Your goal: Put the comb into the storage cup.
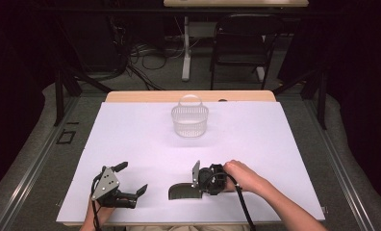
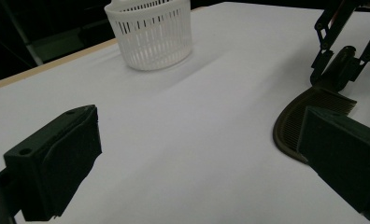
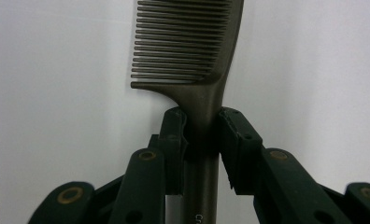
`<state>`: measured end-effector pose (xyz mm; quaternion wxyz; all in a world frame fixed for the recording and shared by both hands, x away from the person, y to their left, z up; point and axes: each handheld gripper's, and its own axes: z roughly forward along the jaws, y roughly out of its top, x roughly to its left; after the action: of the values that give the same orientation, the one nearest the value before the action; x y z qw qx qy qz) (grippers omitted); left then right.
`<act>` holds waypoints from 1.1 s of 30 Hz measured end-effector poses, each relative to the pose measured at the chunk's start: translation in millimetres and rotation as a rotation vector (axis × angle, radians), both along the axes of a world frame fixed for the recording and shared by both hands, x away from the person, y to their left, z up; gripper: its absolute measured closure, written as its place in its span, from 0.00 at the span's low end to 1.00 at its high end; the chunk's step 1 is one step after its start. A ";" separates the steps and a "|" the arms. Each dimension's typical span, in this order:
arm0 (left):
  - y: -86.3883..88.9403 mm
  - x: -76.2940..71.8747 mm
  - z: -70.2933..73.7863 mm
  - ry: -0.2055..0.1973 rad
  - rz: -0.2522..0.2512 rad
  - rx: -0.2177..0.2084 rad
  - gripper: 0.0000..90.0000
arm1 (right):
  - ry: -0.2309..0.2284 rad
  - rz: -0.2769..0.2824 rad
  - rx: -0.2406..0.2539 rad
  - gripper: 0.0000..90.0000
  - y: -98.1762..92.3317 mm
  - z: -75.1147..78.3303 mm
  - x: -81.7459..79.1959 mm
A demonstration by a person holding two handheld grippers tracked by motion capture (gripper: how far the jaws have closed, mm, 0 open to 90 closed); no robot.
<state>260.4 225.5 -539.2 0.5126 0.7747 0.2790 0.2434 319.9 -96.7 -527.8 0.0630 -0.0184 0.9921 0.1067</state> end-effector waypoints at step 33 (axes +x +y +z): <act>0.2 -0.7 0.1 0.000 0.006 -0.002 0.00 | -0.048 -0.170 0.219 0.81 -41.6 28.0 -2.7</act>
<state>259.7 225.7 -539.0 0.5126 0.7733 0.2815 0.2448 317.2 -138.3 -499.8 0.0969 0.0701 0.9708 0.2080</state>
